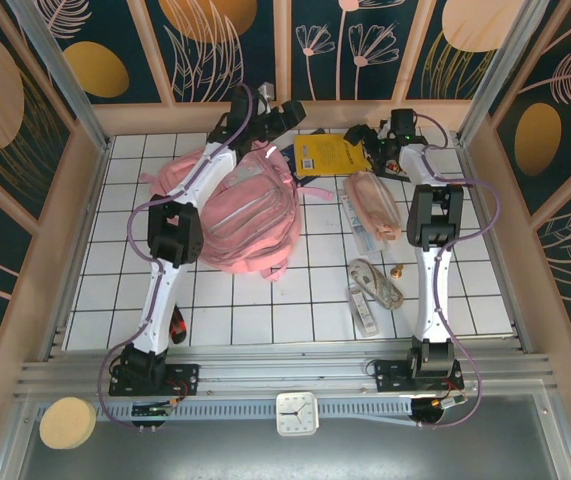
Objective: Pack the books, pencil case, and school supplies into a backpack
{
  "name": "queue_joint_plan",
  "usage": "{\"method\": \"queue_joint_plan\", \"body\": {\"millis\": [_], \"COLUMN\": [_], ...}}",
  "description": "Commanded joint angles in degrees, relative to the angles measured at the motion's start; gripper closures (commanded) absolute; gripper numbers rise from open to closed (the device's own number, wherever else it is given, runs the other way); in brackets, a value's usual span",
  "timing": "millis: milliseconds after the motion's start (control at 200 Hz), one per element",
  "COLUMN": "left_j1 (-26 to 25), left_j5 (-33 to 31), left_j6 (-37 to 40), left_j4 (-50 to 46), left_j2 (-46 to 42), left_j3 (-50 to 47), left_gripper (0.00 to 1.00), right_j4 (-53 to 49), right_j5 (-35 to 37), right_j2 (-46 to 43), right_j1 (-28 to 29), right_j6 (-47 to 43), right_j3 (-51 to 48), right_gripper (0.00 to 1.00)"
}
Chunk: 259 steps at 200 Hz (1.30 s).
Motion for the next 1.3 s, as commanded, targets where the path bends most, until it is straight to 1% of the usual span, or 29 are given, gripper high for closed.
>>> {"method": "queue_joint_plan", "body": {"millis": [0,110,300,390,490,645,691,746,886,986,1101,1141,1216,1266,1291], "left_j1": [0.3,-0.1,-0.8,-1.1,-1.6,-2.3,-2.7,-3.1,-3.4,-3.4,-3.4,-3.4,-3.4,-3.3,-3.3], "left_j5": [-0.6,-2.3,-3.3,-3.3,-3.5,-3.0,-2.7,-2.7,-2.2,-1.8,-1.3,-1.2,-0.8,-0.7,-0.5], "left_j6": [-4.5,-5.2,-5.5,-6.4,-6.9,-8.3,-8.8,-9.4,-10.7,-10.6,-10.2,-10.0,-9.7,-9.4,-9.3], "left_j4": [-1.1,-2.7,-4.4,-4.6,-4.5,-3.9,-3.6,-3.4,-2.7,-2.4,-2.4,-2.4,-2.4,-2.4,-2.4], "left_j2": [4.0,6.6,10.2,11.2,12.1,14.0,14.6,15.2,16.5,16.9,17.1,17.2,17.1,17.0,16.9], "left_j3": [1.6,2.9,4.7,4.5,4.5,4.6,4.6,4.6,4.6,4.7,4.6,4.6,4.6,4.6,4.6], "left_gripper": [0.21,0.21,0.21,0.22,0.23,0.25,0.25,0.25,0.27,0.27,0.28,0.28,0.28,0.28,0.28], "right_j4": [-2.1,-3.6,-6.3,-5.7,-7.0,-8.9,-8.6,-8.2,-6.3,-3.4,3.8,7.2,13.2,14.9,14.8], "right_j5": [-0.5,1.4,5.1,4.2,2.9,6.6,6.6,4.8,-5.1,-10.4,-14.3,-15.6,-17.7,-17.8,-17.3], "right_j2": [1.6,2.1,1.6,2.3,4.7,5.3,5.5,6.1,8.7,8.6,5.3,3.6,0.7,-0.7,-1.4], "right_j1": [-0.6,-0.8,-0.9,-1.0,-0.7,-0.1,-0.1,-0.1,-0.1,0.6,1.2,1.3,1.4,1.4,1.6], "right_j6": [-2.7,-4.3,-8.4,-9.3,-10.9,-15.0,-15.9,-16.4,-15.4,-15.5,-13.4,-11.7,-9.0,-8.4,-8.5], "right_j3": [2.6,2.7,3.4,3.8,6.5,7.5,7.2,7.2,7.7,6.2,0.7,-1.8,-6.5,-8.1,-8.4], "right_gripper": [0.01,0.01,0.01,0.01,0.01,0.01,0.01,0.01,0.03,0.06,0.13,0.18,0.30,0.36,0.41]}}
